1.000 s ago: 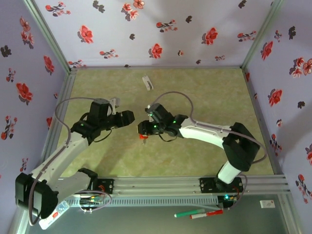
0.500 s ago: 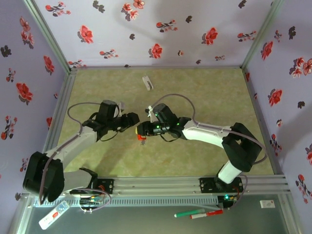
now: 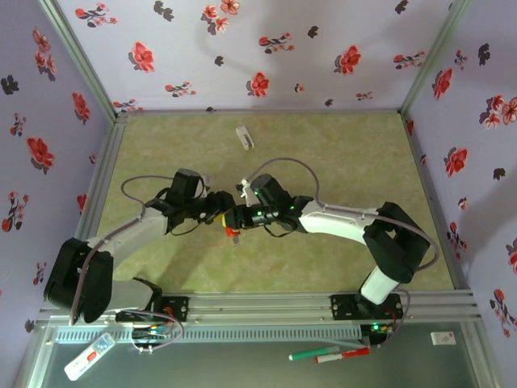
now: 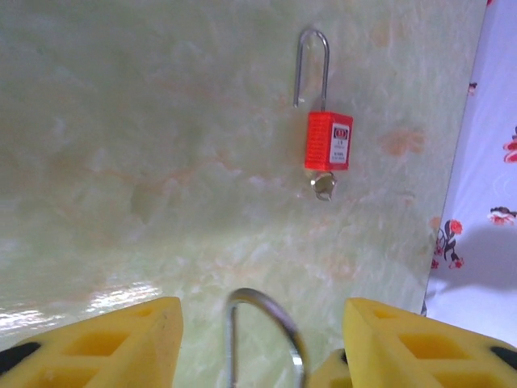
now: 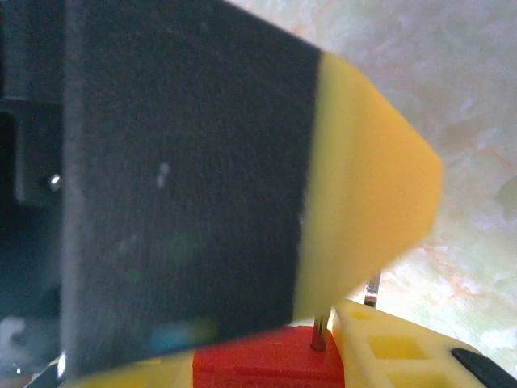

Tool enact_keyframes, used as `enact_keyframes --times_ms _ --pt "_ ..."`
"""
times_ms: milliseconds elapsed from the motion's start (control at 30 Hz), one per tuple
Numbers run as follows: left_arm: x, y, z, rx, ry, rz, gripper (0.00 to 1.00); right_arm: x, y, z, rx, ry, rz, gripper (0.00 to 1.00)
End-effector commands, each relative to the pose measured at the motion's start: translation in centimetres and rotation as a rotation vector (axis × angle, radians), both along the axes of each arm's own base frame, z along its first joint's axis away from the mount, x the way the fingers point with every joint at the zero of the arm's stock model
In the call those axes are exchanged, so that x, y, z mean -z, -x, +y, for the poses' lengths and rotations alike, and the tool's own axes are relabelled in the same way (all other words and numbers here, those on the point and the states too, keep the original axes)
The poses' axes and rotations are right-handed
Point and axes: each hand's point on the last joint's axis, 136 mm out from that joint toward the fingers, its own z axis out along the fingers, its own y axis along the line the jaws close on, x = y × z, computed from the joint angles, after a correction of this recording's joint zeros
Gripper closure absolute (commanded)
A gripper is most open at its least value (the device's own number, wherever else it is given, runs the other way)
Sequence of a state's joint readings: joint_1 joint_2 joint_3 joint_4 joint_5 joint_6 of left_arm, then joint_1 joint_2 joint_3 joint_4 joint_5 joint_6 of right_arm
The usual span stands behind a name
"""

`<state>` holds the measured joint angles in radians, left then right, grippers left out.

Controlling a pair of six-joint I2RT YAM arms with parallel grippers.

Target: Unlock with the key

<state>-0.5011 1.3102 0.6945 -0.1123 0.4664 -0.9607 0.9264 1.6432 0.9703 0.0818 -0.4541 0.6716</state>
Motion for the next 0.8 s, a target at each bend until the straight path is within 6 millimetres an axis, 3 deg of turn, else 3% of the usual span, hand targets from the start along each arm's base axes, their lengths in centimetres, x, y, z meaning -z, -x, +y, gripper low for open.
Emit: enact_keyframes --times_ms 0,167,333,567,767 --pt "-0.6 0.3 -1.6 0.043 0.034 0.006 0.50 -0.9 0.3 1.2 -0.054 -0.030 -0.039 0.96" --pt "-0.2 1.0 -2.0 0.068 0.028 0.017 0.67 -0.4 0.1 1.3 -0.051 -0.020 -0.038 0.96" --pt "0.6 1.7 -2.2 0.101 0.029 0.034 0.98 -0.3 0.0 1.3 -0.043 -0.028 -0.041 0.97" --pt "1.4 2.7 -1.2 0.153 -0.054 0.035 1.00 0.4 -0.1 1.5 -0.041 -0.041 -0.013 0.89" --pt "4.7 3.7 1.0 0.182 -0.222 0.095 1.00 2.6 -0.6 1.2 0.001 0.017 0.026 0.83"
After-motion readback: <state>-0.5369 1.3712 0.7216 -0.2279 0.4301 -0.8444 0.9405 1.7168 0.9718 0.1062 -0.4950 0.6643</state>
